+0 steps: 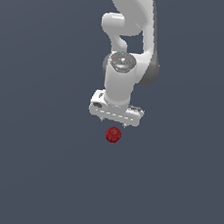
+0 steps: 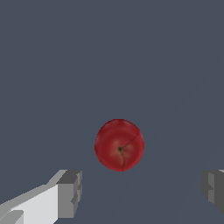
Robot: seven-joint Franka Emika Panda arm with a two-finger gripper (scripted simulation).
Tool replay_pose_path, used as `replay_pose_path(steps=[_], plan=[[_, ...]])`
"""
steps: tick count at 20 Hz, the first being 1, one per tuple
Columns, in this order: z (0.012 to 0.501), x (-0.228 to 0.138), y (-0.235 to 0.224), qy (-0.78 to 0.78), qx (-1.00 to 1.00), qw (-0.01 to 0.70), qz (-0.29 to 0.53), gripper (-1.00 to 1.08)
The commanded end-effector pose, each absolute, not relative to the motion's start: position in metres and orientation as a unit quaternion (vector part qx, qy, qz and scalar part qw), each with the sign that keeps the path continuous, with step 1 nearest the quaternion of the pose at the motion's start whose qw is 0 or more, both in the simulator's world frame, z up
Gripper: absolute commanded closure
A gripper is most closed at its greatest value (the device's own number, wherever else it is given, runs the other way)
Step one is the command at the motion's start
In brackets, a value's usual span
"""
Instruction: Pick up the object and move it to a goal position.
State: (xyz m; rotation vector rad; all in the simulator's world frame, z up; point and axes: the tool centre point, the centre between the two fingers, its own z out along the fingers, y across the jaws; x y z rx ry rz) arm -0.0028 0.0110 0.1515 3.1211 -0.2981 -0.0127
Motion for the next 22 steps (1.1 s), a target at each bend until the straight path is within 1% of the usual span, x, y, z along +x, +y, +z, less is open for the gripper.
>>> replay_pose_path(steps=[1,12,22], plan=[[0.144,-0.003,0.012,-0.125,0.992,0.002,-0.004,-0.92],[0.112,-0.003,0.017,-0.266,0.964,0.000,-0.002,-0.92],[0.097,-0.004,0.019,-0.329,0.944,0.000,0.000,-0.92]])
